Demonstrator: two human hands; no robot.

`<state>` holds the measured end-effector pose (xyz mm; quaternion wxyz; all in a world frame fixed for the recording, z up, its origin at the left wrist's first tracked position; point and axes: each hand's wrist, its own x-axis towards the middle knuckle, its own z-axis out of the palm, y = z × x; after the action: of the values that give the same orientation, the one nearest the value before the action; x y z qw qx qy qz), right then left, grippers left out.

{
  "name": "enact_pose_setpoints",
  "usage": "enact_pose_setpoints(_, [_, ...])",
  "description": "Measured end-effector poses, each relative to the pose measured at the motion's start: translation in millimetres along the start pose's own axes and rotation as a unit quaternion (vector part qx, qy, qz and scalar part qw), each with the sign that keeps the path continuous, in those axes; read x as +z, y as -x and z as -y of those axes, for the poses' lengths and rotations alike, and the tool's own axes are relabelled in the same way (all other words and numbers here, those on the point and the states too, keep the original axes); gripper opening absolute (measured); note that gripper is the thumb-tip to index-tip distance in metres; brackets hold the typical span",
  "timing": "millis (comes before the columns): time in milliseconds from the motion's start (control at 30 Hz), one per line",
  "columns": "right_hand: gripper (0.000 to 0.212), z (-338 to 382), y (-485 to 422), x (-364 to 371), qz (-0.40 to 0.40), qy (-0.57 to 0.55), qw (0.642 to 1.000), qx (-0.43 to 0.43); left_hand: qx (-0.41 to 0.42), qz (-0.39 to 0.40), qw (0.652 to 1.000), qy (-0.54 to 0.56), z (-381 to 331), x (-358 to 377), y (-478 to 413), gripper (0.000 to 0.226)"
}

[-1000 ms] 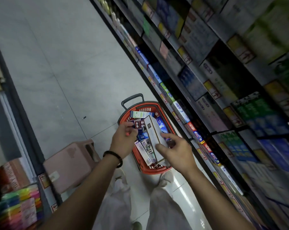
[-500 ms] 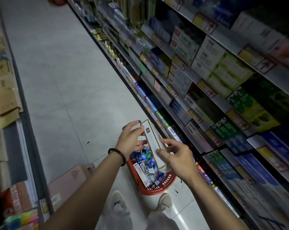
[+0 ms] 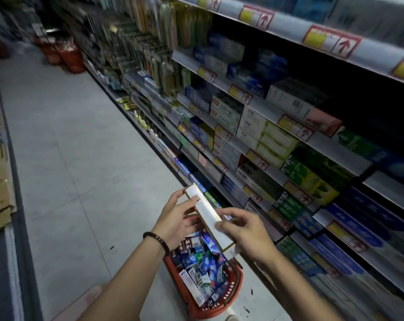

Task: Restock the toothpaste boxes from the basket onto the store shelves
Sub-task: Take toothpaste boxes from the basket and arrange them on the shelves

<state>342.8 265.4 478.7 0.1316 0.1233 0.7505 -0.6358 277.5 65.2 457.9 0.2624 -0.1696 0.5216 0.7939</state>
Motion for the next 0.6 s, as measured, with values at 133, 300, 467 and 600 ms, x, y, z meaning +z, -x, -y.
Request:
enact_pose_setpoints(133, [0.030,21,9,-12,0.008,-0.018,0.999,-0.032,0.012,0.014,1.000,0.017,-15,14,7,0.043])
enact_pose_setpoints(300, [0.033,41,23,-27,-0.002,0.009,0.997,-0.078,0.038,0.000,0.999,0.033,-30,31,10,0.047])
enact_pose_setpoints(467, [0.048,58,43,-43,0.005,0.064,0.989,-0.134,0.060,-0.041,0.996,0.049,-45,43,9,0.062])
enact_pose_setpoints(600, [0.050,56,46,-47,-0.034,0.094,0.982,-0.161,0.082,-0.044,0.994,0.055,-55,51,15,0.063])
